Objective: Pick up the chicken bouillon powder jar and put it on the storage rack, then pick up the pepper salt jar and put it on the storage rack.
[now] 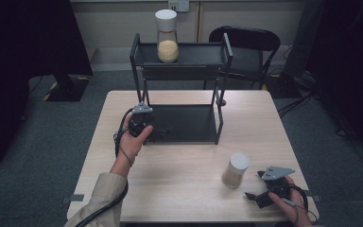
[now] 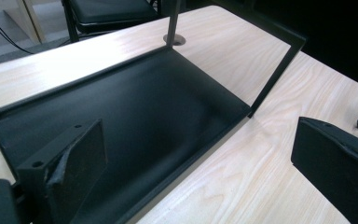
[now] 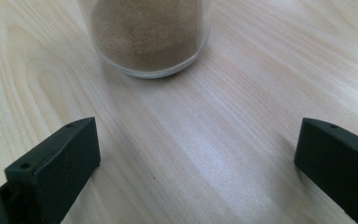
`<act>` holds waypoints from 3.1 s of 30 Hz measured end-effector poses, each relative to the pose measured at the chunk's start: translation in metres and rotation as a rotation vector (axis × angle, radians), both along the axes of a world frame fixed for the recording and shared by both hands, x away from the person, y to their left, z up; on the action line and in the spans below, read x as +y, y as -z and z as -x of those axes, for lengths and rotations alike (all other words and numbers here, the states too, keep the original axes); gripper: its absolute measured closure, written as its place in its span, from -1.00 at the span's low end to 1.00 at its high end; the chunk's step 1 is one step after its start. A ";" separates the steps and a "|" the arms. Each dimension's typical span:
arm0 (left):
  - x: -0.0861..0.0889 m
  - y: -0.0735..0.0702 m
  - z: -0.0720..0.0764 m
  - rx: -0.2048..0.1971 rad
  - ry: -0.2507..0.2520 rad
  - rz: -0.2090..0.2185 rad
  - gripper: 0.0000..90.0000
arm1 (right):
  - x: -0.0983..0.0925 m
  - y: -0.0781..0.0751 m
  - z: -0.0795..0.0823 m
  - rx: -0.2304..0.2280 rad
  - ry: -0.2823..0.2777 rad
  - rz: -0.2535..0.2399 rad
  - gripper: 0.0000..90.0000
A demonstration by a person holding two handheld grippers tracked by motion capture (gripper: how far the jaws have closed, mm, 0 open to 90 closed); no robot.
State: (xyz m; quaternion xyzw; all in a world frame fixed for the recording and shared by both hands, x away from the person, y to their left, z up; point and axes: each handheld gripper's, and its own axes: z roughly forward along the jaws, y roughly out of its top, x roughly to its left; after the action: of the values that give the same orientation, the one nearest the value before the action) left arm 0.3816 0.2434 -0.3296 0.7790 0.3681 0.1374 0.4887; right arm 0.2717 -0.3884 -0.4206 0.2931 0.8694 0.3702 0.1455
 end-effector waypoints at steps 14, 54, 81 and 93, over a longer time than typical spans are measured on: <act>-0.001 0.024 0.008 0.020 0.007 -0.022 -0.94 | 0.000 0.000 0.000 0.000 0.000 -0.001 -1.00; -0.002 0.091 0.042 0.057 0.007 -0.111 -0.94 | 0.000 0.000 0.000 0.000 0.000 -0.001 -1.00; -0.013 0.094 0.053 0.051 0.031 -0.273 -1.00 | 0.000 0.000 0.000 0.000 0.000 0.000 -1.00; -0.014 0.095 0.054 0.051 0.025 -0.272 -1.00 | 0.000 0.000 0.000 0.001 0.001 0.000 -1.00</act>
State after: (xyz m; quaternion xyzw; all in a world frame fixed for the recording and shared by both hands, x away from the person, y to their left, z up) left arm 0.3278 0.2298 -0.4242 0.8457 0.3487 0.1599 0.3709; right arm 0.2718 -0.3882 -0.4204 0.2935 0.8695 0.3699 0.1453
